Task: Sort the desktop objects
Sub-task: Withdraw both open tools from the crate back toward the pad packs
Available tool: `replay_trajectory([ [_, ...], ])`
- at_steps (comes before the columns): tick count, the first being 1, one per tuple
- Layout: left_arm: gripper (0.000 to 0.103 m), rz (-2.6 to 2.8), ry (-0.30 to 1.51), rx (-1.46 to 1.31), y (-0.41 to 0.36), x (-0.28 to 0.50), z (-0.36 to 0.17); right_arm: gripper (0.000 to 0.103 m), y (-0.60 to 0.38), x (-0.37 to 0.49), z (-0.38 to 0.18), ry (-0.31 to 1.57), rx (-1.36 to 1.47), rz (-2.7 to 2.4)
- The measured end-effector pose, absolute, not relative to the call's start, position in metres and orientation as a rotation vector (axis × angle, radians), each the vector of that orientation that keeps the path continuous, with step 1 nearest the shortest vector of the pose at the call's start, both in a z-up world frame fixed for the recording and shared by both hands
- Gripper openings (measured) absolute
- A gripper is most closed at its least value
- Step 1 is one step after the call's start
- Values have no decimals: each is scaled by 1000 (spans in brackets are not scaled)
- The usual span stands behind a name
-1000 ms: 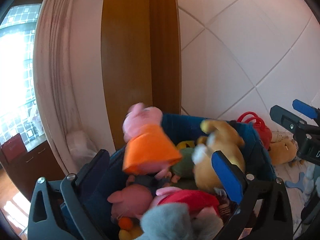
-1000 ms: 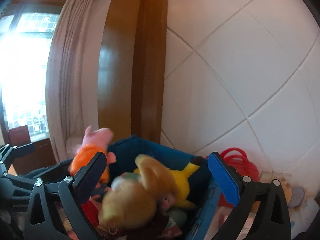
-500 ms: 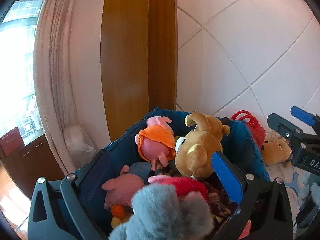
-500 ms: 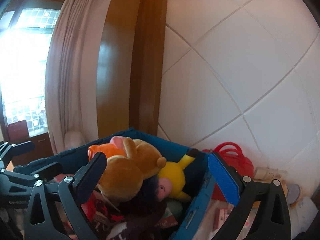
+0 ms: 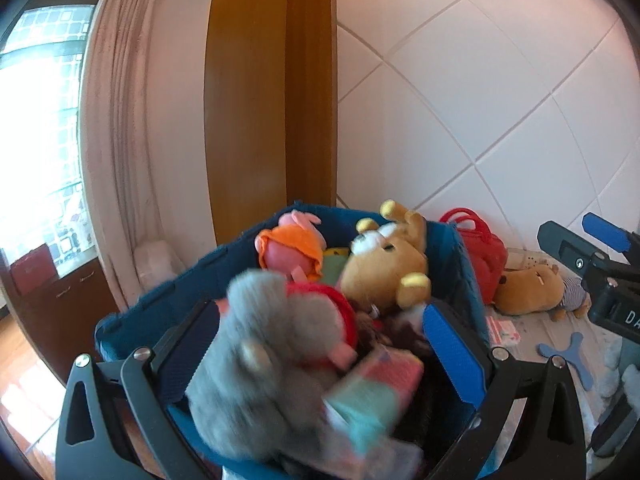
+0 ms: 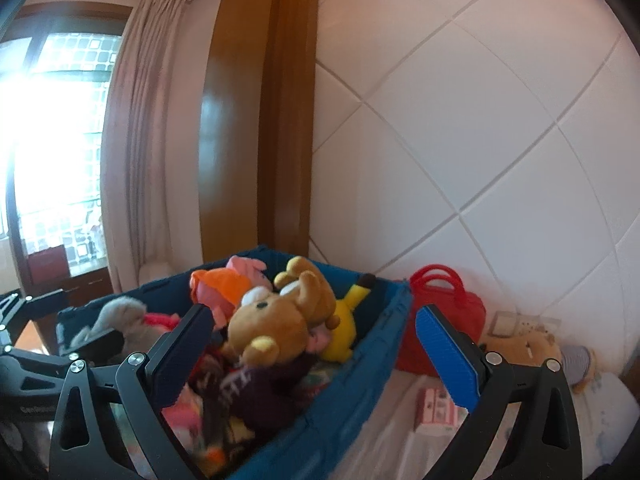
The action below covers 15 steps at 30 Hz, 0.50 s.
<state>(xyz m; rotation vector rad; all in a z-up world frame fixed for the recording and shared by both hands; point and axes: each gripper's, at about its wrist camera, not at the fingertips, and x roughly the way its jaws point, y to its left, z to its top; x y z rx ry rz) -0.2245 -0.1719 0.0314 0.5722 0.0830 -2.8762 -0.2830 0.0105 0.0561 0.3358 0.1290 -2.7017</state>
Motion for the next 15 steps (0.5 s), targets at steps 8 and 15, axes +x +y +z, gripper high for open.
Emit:
replay_trajectory([
  [8,103,-2783,130,584,-94,-166,11,103,85,-238,38,135,366,-2606],
  [15,103,-2747,140,656,-33,-126,-6,103,153,-203,22,113,409,-2564],
])
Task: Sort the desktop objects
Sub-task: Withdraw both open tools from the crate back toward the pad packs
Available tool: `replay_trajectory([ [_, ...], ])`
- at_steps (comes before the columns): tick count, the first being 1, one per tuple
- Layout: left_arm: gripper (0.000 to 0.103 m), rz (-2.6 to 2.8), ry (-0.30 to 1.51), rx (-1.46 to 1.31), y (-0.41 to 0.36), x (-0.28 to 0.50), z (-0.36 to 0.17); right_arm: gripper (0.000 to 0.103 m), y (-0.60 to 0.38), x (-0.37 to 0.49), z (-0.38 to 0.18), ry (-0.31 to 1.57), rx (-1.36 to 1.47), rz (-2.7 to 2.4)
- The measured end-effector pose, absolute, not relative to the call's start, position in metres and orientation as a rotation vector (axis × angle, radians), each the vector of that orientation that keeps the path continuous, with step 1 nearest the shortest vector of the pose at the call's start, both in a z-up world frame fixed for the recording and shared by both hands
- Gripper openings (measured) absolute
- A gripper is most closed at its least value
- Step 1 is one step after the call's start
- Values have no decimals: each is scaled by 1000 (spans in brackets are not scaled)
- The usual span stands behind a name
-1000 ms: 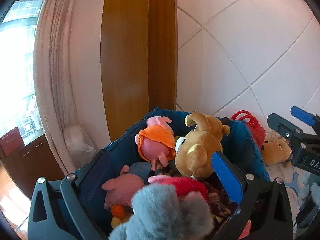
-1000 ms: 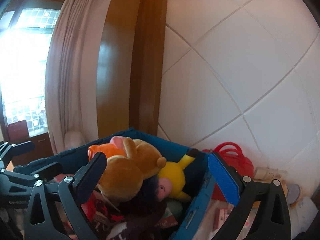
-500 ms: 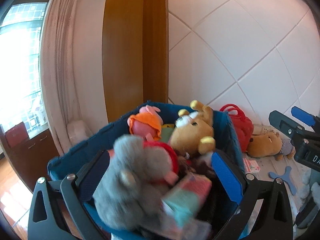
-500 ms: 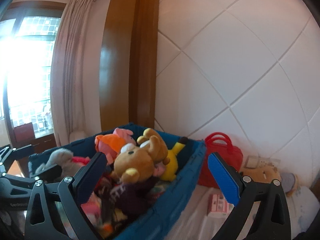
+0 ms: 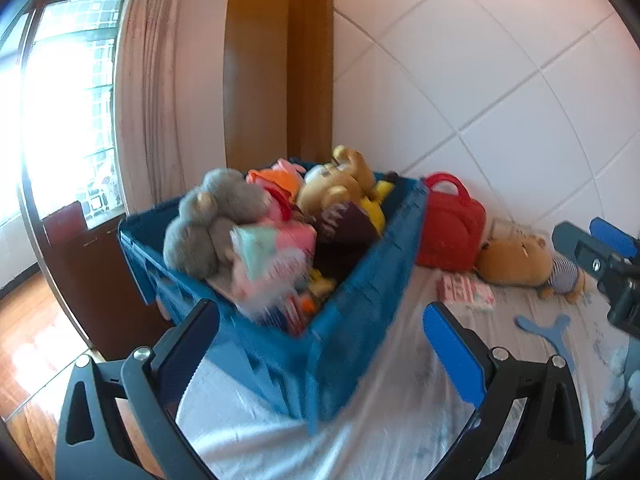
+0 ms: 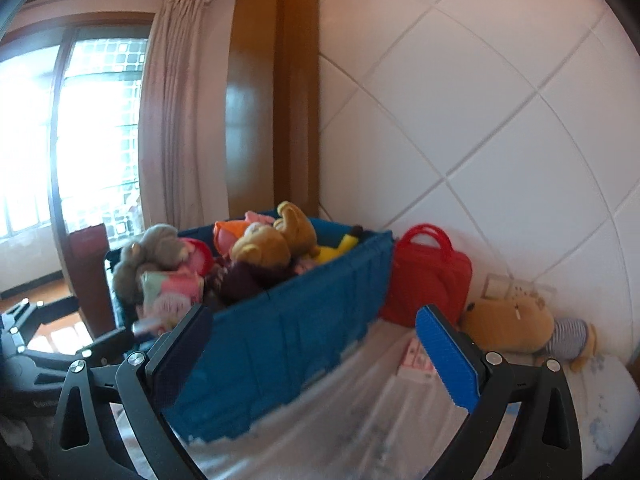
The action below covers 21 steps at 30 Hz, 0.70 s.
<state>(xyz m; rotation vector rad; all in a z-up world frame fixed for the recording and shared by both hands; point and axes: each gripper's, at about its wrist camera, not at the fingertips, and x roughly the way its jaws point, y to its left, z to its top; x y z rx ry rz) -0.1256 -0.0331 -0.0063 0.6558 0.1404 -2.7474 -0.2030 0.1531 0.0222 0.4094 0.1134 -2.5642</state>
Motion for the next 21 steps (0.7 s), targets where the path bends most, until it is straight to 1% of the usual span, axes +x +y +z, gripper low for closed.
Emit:
replay_trajectory([
  [6,103,-2814,102,692,2,-114,-10,103,199,-175,18,74,439,-2617],
  [12,103,-2919,81,739,27,-115,-17,103,231,-153,12,77,490,-2738],
  [21,103,-2982,47,832,84,-135,-34,103,291,-154,-10,34,595,-2832],
])
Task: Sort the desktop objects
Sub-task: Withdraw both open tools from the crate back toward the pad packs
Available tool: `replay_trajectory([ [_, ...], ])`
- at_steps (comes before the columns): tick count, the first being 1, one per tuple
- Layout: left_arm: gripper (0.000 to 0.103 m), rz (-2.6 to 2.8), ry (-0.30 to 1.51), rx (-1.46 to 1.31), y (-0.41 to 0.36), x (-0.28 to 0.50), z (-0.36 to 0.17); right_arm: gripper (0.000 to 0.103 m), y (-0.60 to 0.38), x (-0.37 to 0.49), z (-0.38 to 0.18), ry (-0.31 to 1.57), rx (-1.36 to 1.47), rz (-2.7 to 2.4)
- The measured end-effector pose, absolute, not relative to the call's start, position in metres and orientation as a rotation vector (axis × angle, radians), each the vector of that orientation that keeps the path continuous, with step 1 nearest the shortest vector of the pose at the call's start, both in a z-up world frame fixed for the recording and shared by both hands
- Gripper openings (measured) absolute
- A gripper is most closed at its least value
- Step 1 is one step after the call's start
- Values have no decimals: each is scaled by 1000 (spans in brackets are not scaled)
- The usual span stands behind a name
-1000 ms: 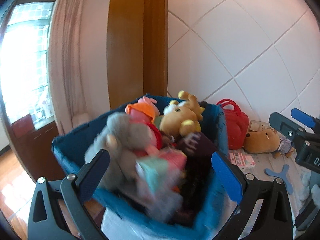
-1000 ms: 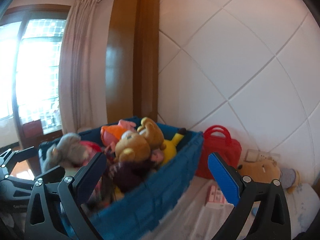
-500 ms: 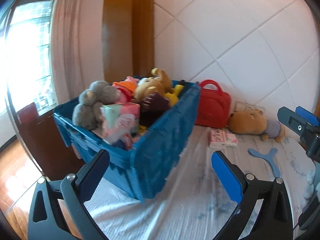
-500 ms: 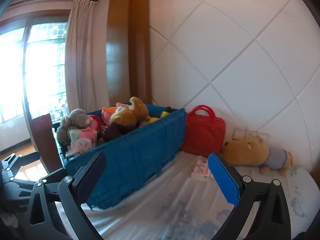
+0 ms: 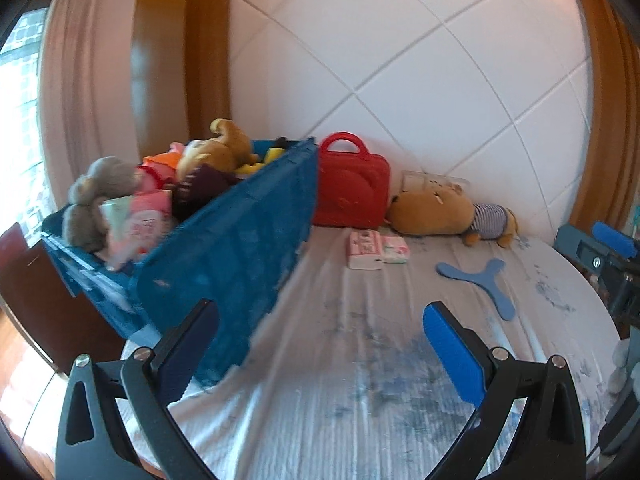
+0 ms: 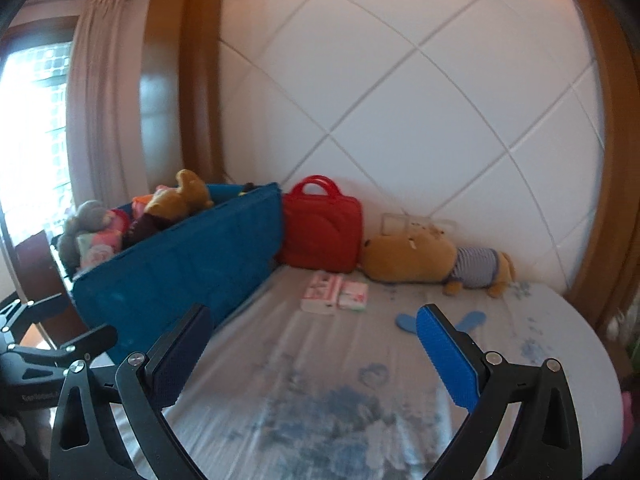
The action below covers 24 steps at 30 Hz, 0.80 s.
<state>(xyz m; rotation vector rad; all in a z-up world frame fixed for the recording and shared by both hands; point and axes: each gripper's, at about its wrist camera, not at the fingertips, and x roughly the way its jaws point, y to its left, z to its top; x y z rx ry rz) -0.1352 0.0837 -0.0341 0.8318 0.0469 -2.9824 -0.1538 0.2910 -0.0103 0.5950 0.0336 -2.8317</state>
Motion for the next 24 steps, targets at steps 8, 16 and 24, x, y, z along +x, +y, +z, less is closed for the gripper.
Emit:
replay_trajectory([
  [8,103,-2946,93,855,158,-196,-49,103,377,-203,-20,95,539,-2863],
  [16,103,-2829,94,1038,191,-260,-84,103,447,-284,-48,-86,611,-2828],
  [24,103,-2838,65,1121,176,-329,-111,103,431,-345,-86,-106,775,-2792],
])
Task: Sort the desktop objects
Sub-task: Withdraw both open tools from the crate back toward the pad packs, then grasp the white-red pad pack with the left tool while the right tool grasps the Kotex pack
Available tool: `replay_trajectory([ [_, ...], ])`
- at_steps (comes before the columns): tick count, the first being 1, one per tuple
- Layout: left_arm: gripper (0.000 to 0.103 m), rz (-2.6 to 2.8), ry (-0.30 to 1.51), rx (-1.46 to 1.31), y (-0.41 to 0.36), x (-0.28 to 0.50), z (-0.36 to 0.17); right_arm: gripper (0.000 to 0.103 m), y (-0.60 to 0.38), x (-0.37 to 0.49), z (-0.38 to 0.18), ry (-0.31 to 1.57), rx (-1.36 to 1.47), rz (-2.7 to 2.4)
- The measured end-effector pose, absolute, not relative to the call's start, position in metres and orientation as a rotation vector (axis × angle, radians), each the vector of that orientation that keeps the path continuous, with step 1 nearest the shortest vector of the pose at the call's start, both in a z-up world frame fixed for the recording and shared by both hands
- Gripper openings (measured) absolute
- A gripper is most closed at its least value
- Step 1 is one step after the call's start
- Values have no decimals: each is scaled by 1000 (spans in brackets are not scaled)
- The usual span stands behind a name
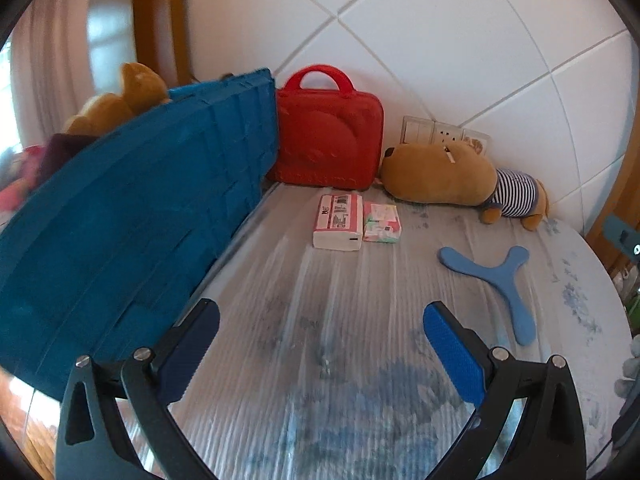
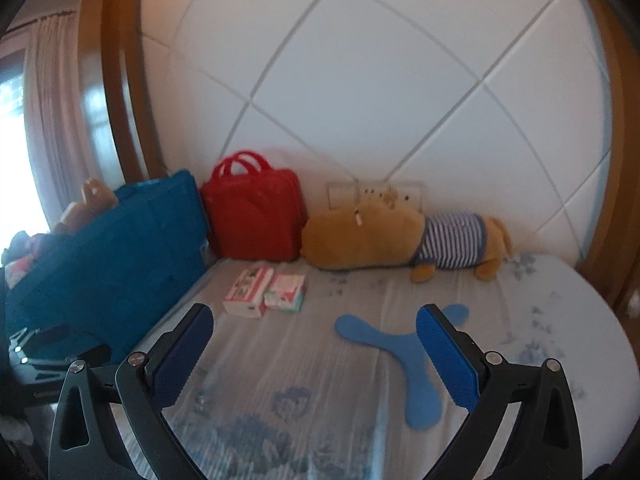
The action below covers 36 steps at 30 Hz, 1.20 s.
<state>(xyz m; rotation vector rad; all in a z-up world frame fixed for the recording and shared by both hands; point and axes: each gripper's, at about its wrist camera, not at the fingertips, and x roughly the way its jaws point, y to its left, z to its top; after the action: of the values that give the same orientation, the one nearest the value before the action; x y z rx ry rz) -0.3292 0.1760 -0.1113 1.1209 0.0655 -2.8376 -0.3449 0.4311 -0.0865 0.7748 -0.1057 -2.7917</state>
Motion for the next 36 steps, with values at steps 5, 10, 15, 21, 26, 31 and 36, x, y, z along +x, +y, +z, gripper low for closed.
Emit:
replay_trajectory([
  [5,103,-2882,16,1194,160,-396,-139,103,403,-395,-110,-122,856,-2825],
  [10,103,-2886,-8,1301,148,-472,-180,103,371,-452,-143,-117,970,-2820],
  [15,103,-2889,-11,1390,150,-536,-224,103,330,-514,-184,-87,1065,-2784],
  [21,103,-2888,-27,1488,174,-600,-286,103,336,-569,-230,-90,1157,-2815],
  [26,103,-2821,-89,1504,176,-627,-322,103,340,-598,-254,-104,1202,-2785],
  [31,93,-2817,-19,1414,142,-631,-319,103,310,-622,-267,-80,1205,-2692],
  [36,94,-2836,-62,1405,134,-630,-320,103,278,-650,-286,-36,1244,-2626],
])
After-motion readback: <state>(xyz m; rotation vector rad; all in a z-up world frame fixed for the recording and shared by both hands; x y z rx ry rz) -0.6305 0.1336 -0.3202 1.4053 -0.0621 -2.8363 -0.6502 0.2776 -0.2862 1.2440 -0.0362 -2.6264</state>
